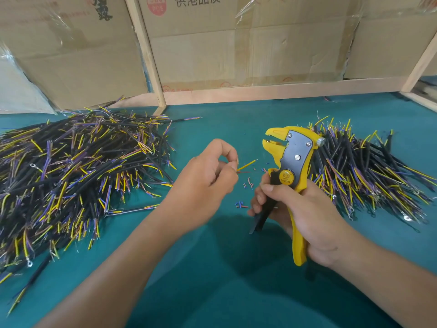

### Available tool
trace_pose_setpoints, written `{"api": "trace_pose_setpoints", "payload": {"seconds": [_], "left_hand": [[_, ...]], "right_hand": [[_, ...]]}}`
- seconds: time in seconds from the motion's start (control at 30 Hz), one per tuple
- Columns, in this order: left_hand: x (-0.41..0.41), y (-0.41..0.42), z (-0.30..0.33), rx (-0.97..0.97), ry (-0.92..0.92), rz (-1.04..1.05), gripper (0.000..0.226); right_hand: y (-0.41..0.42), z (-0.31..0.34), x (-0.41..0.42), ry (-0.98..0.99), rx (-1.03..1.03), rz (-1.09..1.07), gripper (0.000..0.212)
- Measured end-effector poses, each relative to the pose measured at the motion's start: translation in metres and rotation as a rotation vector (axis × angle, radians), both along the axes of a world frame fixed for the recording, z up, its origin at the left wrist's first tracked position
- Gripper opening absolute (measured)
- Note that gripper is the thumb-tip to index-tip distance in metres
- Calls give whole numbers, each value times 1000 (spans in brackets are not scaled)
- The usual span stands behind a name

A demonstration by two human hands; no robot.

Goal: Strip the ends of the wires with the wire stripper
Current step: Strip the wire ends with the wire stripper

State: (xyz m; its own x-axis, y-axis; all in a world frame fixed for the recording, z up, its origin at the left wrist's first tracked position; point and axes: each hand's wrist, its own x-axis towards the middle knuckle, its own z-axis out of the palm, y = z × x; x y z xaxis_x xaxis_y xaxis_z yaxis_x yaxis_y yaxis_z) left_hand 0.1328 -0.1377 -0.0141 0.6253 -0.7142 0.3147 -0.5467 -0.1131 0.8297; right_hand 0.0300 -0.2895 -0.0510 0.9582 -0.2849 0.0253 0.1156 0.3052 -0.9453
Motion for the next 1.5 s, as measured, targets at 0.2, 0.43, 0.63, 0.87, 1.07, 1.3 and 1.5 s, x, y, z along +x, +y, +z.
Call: {"api": "trace_pose_setpoints", "payload": {"seconds": [0.2,0.43,0.63,0.87,1.07,1.3,1.5], "left_hand": [[6,6,6,-94,48,-17,6],[10,9,7,-77,12,31,5],[11,9,7,-31,-10,72,4],[11,9,7,14,-56,75,4],[11,9,6,30,-67,19,5],[14,8,4,26,-98,38,4],[15,6,1,-57,-68,23,14]], "right_hand": [[-6,7,-3,124,118,283,8],[-8,7,-8,163,145,498,21],[-4,11,-12,148,155,527,22],[-5,13,-13,145,166,519,23],[-5,13,-12,149,183,510,25],[-7,11,-11,118,189,507,27],[-11,2,-4,127,238,487,35]]}}
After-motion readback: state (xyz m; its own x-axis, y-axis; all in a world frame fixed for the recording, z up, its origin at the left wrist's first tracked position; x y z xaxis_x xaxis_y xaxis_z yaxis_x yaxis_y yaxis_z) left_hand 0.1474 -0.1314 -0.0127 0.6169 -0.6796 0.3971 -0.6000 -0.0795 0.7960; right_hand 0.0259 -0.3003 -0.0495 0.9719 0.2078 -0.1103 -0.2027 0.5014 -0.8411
